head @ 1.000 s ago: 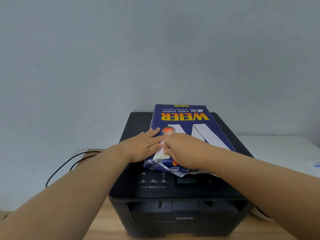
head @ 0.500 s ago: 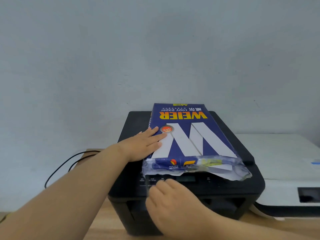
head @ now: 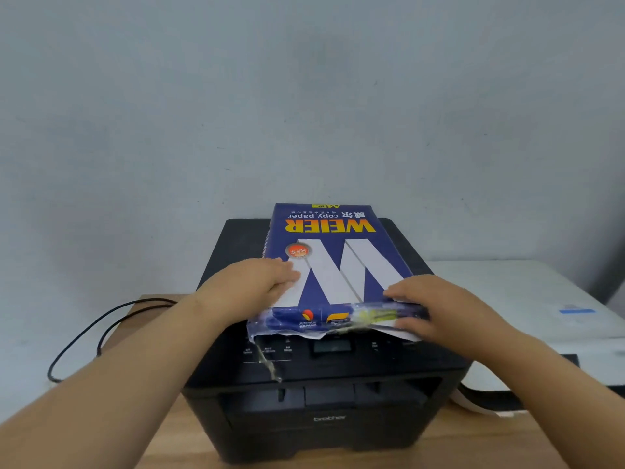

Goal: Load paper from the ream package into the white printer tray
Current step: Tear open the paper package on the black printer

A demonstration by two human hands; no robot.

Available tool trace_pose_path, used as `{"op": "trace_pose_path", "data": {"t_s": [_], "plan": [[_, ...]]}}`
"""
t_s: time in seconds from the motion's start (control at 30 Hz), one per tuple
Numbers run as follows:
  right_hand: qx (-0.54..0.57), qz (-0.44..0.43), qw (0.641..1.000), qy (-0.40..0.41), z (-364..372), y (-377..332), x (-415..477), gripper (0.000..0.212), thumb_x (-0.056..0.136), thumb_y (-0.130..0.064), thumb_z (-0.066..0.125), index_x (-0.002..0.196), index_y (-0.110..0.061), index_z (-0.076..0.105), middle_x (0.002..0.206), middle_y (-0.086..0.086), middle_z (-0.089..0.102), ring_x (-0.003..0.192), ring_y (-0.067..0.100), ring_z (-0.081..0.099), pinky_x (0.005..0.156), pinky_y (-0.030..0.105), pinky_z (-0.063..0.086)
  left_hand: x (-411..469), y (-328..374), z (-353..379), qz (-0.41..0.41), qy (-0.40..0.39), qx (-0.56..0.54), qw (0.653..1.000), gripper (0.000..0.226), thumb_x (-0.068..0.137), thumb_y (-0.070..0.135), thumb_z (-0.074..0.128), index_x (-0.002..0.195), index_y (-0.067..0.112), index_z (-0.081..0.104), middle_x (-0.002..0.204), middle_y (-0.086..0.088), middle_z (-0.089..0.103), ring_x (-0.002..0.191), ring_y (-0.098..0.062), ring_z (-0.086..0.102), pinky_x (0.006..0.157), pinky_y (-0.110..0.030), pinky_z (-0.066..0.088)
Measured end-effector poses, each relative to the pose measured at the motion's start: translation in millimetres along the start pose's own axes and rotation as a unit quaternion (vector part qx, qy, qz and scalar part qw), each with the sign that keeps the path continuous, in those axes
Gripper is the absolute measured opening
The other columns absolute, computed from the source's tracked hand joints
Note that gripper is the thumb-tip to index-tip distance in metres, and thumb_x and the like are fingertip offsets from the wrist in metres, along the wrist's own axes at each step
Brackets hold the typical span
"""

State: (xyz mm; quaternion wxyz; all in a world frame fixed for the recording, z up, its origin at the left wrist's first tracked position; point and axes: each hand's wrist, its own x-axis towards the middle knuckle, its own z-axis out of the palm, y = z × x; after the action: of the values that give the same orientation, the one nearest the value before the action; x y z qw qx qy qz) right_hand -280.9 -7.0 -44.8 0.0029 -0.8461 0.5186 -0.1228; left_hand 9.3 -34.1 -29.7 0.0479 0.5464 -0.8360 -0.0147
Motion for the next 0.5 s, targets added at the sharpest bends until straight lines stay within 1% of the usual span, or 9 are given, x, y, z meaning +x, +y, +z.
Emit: {"op": "trace_pose_path", "data": {"t_s": [0.03, 0.07, 0.13, 0.2, 0.27, 0.33, 0.4, 0.43, 0.5], "plan": [[-0.002, 0.005, 1.000, -0.025, -1.1, 3.7, 0.0, 0.045, 0.084, -0.038, 0.062, 0.128, -0.032, 0.053, 0.127, -0.015, 0.056, 0.117, 0.007, 0.049, 0.094, 0.020, 0.039, -5.4, 7.0, -0.7, 0.009, 0.016, 0.001, 1.000, 0.045, 0.095, 0.044, 0.030, 0.125, 0.025, 0.057, 0.138, 0.003, 0.055, 0.129, -0.015, 0.048, 0.104, -0.033, 0.040], [-0.003, 0.010, 0.999, -0.034, -1.5, 4.4, -0.1, 0.047, 0.084, -0.038, 0.063, 0.129, -0.033, 0.051, 0.129, -0.017, 0.055, 0.117, 0.006, 0.048, 0.095, 0.020, 0.039, -11.2, 13.0, -0.2, 0.016, 0.023, -0.007, 1.000, 0.050, 0.091, 0.050, 0.030, 0.124, 0.026, 0.058, 0.134, 0.005, 0.057, 0.124, -0.014, 0.051, 0.101, -0.034, 0.043], [0.011, 0.019, 1.000, -0.016, -3.2, 4.2, -1.2, 0.044, 0.084, -0.037, 0.062, 0.127, -0.032, 0.054, 0.127, -0.016, 0.058, 0.115, 0.008, 0.052, 0.092, 0.020, 0.040, -21.7, 21.7, 2.5, 0.026, 0.021, -0.028, 0.999, 0.060, 0.082, 0.063, 0.034, 0.132, 0.033, 0.051, 0.139, 0.015, 0.051, 0.128, -0.007, 0.046, 0.103, -0.030, 0.042], [0.028, 0.014, 0.999, 0.018, -2.9, 3.4, -3.3, 0.034, 0.085, -0.033, 0.063, 0.118, -0.031, 0.063, 0.117, -0.013, 0.065, 0.107, 0.010, 0.058, 0.086, 0.019, 0.043, -28.7, 25.1, 5.7, 0.034, 0.019, -0.030, 0.999, 0.075, 0.072, 0.074, 0.032, 0.137, 0.038, 0.043, 0.147, 0.021, 0.040, 0.136, 0.000, 0.035, 0.106, -0.025, 0.037], [0.038, 0.018, 0.997, 0.057, -1.1, 3.1, -5.5, 0.029, 0.085, -0.031, 0.063, 0.113, -0.028, 0.067, 0.110, -0.012, 0.069, 0.102, 0.010, 0.062, 0.081, 0.016, 0.042, -32.2, 25.9, 8.7, 0.036, 0.022, -0.019, 0.999, 0.074, 0.074, 0.073, 0.039, 0.140, 0.040, 0.037, 0.150, 0.023, 0.032, 0.139, 0.003, 0.028, 0.108, -0.023, 0.033], [0.010, -0.002, 0.995, 0.095, 1.6, -1.0, -7.9, 0.029, 0.080, -0.028, 0.063, 0.108, -0.025, 0.071, 0.106, -0.007, 0.071, 0.098, 0.015, 0.066, 0.078, 0.017, 0.045, -34.2, 26.9, 11.3, 0.037, 0.028, -0.014, 0.999, 0.066, 0.082, 0.064, 0.046, 0.143, 0.042, 0.031, 0.153, 0.024, 0.026, 0.141, 0.004, 0.020, 0.110, -0.022, 0.030], [-0.037, -0.050, 0.993, 0.098, 6.7, -9.7, -11.3, 0.034, 0.070, -0.030, 0.067, 0.103, -0.024, 0.073, 0.104, -0.002, 0.073, 0.093, 0.020, 0.070, 0.077, 0.026, 0.054, -35.3, 26.7, 14.4, 0.040, 0.022, -0.016, 0.999, 0.069, 0.082, 0.064, 0.046, 0.144, 0.042, 0.025, 0.154, 0.024, 0.020, 0.143, 0.004, 0.015, 0.114, -0.022, 0.024], [-0.065, -0.067, 0.991, 0.093, 10.6, -14.4, -12.7, 0.040, 0.067, -0.036, 0.069, 0.106, -0.026, 0.071, 0.107, -0.002, 0.072, 0.094, 0.020, 0.070, 0.078, 0.032, 0.055, -35.5, 27.4, 15.7, 0.042, 0.019, -0.017, 0.999, 0.075, 0.078, 0.069, 0.043, 0.145, 0.042, 0.023, 0.155, 0.024, 0.018, 0.143, 0.003, 0.014, 0.115, -0.021, 0.020], [-0.103, -0.072, 0.988, 0.089, 16.1, -23.1, -14.3, 0.056, 0.064, -0.046, 0.068, 0.117, -0.028, 0.062, 0.114, -0.003, 0.070, 0.099, 0.017, 0.068, 0.083, 0.035, 0.055, -36.2, 28.6, 17.8, 0.044, 0.021, -0.008, 0.999, 0.084, 0.072, 0.074, 0.039, 0.146, 0.040, 0.019, 0.156, 0.022, 0.015, 0.144, 0.002, 0.013, 0.116, -0.020, 0.016]]}}
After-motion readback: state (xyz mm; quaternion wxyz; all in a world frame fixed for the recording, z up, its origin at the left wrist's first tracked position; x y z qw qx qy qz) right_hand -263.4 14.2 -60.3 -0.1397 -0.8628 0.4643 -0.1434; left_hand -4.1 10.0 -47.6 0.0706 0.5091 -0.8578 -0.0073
